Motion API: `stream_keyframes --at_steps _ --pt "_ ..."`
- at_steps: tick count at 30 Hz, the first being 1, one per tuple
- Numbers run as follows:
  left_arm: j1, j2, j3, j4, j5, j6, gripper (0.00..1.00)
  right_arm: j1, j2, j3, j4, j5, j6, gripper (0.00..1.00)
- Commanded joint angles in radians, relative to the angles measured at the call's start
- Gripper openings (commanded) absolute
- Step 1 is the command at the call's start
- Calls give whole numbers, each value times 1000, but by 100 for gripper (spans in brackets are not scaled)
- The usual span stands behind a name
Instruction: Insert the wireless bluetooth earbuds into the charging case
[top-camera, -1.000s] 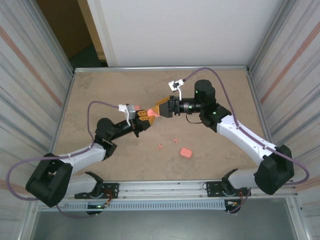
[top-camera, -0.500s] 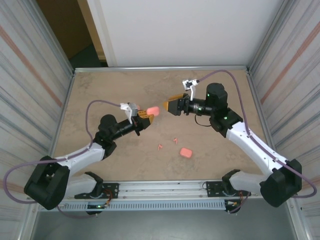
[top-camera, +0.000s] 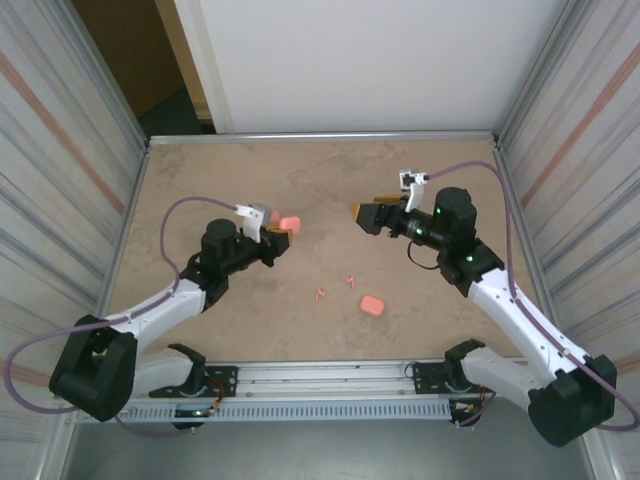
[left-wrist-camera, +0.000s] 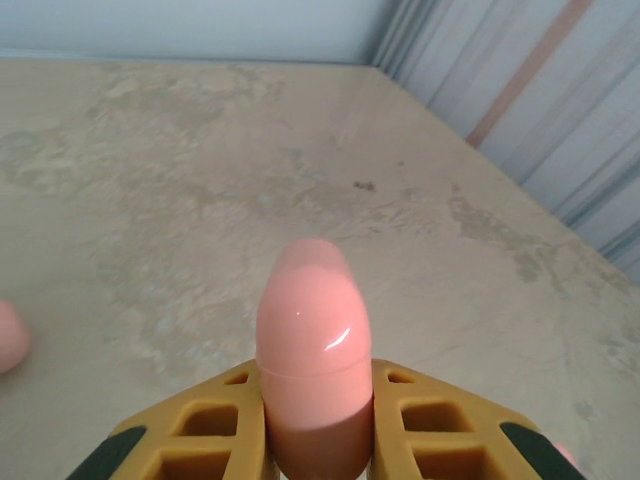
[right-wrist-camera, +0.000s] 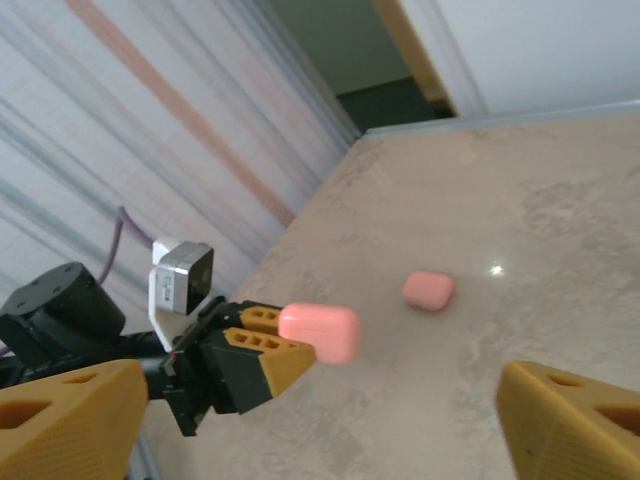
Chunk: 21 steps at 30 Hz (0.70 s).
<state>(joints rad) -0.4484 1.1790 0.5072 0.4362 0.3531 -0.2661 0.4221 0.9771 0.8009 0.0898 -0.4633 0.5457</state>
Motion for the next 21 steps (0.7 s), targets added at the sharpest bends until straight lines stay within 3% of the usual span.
stream_keyframes --at_steps 1,11,21 --pt "36 4 43 -115 -24 -19 0 -15 -70 -40 47 98 26 99" --pt "91 140 81 -174 41 -64 0 -77 -183 -168 163 159 123 100" --pt "93 291 136 -150 101 -117 0 -88 -185 -189 146 171 148 100"
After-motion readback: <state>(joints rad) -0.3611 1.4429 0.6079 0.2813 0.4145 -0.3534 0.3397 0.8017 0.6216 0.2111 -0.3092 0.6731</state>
